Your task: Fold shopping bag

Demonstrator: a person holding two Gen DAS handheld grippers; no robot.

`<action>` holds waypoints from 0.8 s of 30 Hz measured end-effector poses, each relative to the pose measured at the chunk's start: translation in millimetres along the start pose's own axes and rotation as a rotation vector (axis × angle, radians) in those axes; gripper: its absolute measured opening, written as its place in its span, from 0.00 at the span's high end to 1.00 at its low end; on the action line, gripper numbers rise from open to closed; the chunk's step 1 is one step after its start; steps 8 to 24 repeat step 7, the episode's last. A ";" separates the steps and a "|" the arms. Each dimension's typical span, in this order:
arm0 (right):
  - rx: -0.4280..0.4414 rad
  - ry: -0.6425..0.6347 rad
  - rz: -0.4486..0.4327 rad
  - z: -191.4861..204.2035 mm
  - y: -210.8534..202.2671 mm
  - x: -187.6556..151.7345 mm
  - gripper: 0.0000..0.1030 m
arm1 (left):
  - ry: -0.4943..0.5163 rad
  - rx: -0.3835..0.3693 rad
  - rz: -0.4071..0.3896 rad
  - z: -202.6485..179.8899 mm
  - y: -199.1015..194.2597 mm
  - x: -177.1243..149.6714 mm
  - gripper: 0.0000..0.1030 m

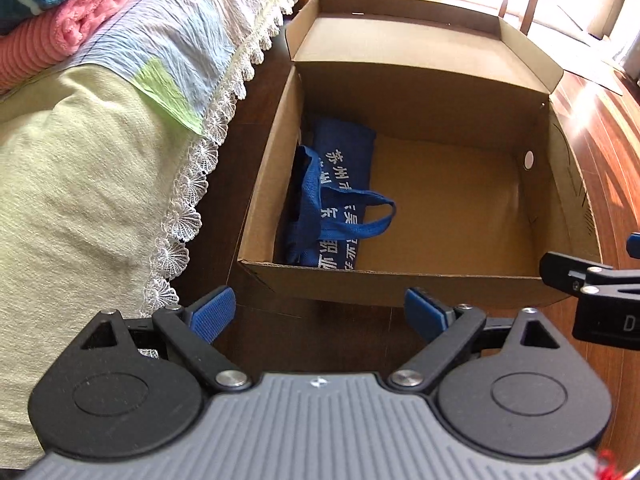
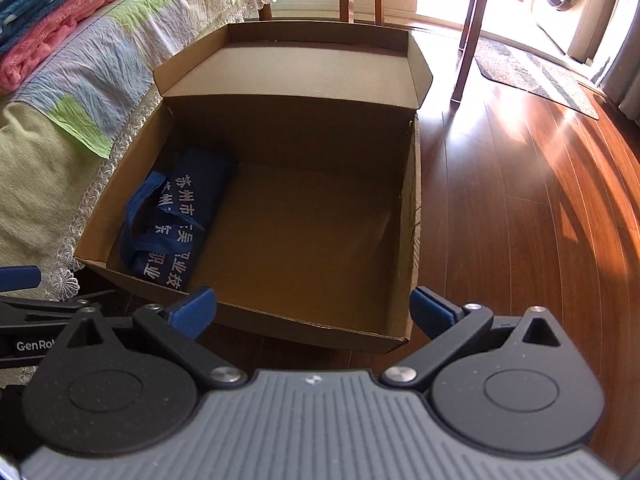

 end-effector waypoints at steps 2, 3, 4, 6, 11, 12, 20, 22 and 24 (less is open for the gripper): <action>-0.004 -0.001 0.004 2.5 0.0 0.1 0.01 | -0.008 -0.019 -0.007 1.4 -1.8 0.1 0.10; -0.007 -0.001 0.006 3.7 0.0 0.2 0.01 | -0.012 -0.033 -0.010 1.9 -2.8 0.2 0.10; -0.009 -0.002 0.008 4.9 0.0 0.3 0.01 | -0.015 -0.050 -0.016 2.2 -4.0 0.3 0.10; -0.013 -0.003 0.013 7.4 0.0 0.4 0.01 | -0.010 -0.062 -0.032 0.8 -6.2 0.7 0.10; -0.016 -0.003 0.015 8.6 0.0 0.5 0.01 | -0.002 -0.055 -0.037 -1.1 -6.6 0.9 0.10; -0.016 -0.003 0.015 8.6 0.0 0.5 0.01 | -0.002 -0.055 -0.037 -1.1 -6.6 0.9 0.10; -0.016 -0.003 0.015 8.6 0.0 0.5 0.01 | -0.002 -0.055 -0.037 -1.1 -6.6 0.9 0.10; -0.016 -0.003 0.015 8.6 0.0 0.5 0.01 | -0.002 -0.055 -0.037 -1.1 -6.6 0.9 0.10; -0.016 -0.003 0.015 8.6 0.0 0.5 0.01 | -0.002 -0.055 -0.037 -1.1 -6.6 0.9 0.10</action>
Point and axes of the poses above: each gripper's, at about its wrist camera, not at the fingertips, and y roughly the way its jaws point, z to its left, x to its top, the point moved 1 cm from there along y, roughly the way its jaws point, and after that the axes turned 4 degrees about z, right-handed, at the moved point
